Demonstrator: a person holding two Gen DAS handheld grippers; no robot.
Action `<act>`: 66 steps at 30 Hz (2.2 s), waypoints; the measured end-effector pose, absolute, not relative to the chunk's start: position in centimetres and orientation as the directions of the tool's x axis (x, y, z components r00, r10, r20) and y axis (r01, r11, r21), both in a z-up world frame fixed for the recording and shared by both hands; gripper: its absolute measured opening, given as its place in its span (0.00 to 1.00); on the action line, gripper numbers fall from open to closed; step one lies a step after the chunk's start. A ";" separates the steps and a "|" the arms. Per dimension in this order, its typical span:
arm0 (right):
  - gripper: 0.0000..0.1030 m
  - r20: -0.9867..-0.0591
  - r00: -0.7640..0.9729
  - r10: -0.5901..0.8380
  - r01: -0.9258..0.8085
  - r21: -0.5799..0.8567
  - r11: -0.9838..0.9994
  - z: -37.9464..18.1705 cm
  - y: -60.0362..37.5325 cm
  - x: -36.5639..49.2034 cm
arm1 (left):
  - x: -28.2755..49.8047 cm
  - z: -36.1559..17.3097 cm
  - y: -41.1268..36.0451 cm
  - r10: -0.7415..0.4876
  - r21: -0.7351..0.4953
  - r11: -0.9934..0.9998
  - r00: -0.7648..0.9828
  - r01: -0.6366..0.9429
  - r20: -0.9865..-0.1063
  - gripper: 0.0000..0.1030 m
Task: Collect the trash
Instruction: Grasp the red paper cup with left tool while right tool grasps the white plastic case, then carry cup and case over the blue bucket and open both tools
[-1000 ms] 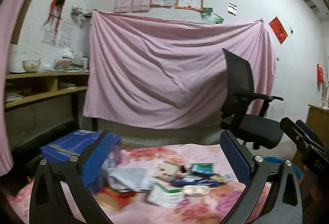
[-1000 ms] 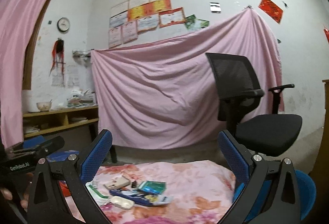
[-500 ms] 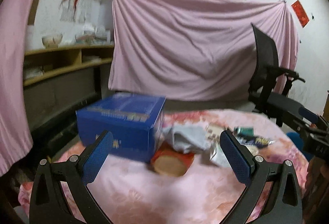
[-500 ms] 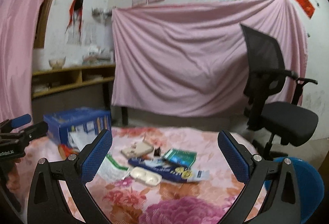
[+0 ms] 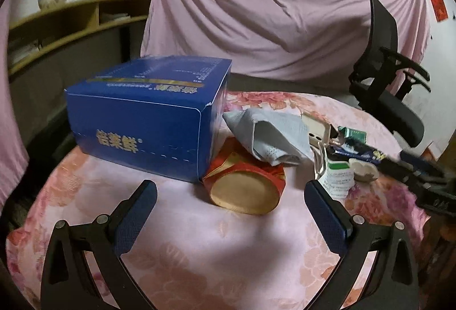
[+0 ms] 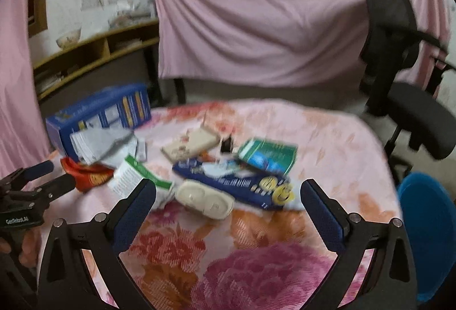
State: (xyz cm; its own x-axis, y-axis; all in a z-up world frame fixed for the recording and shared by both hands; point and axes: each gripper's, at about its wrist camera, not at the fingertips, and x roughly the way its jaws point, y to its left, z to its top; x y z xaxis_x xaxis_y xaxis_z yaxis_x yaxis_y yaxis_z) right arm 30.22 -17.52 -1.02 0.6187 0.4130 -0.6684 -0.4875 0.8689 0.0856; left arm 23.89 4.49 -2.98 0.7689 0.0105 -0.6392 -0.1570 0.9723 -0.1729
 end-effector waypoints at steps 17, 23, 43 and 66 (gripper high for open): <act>0.41 -0.776 0.452 0.441 -0.580 0.120 0.806 -3.1 -15.3 31.7 | 24.6 -2.4 6.1 -0.112 -0.313 0.940 0.743 -0.136 -0.660 0.55; 0.28 -0.790 0.449 0.418 -0.625 0.056 0.779 -3.1 -14.2 30.3 | 24.2 -2.1 5.3 -0.100 -0.296 0.946 0.748 -0.134 -0.656 0.55; 0.27 -0.716 0.481 0.506 -0.632 0.116 0.766 -0.9 -16.9 26.1 | 20.5 -1.2 -0.6 -0.102 -0.181 0.983 0.753 -0.023 -0.650 0.54; 0.27 -0.239 0.810 0.535 -0.518 0.136 0.845 7.1 -27.3 20.7 | 18.4 6.3 -9.8 -0.158 -0.060 0.987 0.951 0.147 -0.264 0.54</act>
State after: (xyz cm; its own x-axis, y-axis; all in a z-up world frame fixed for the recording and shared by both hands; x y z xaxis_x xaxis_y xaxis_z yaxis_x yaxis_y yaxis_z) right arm 20.66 -27.30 7.07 0.8104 0.5349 -0.2389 -0.5176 0.8448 0.1356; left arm 18.42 -9.78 6.28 0.9514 -0.1576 -0.2644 0.1468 0.9873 -0.0604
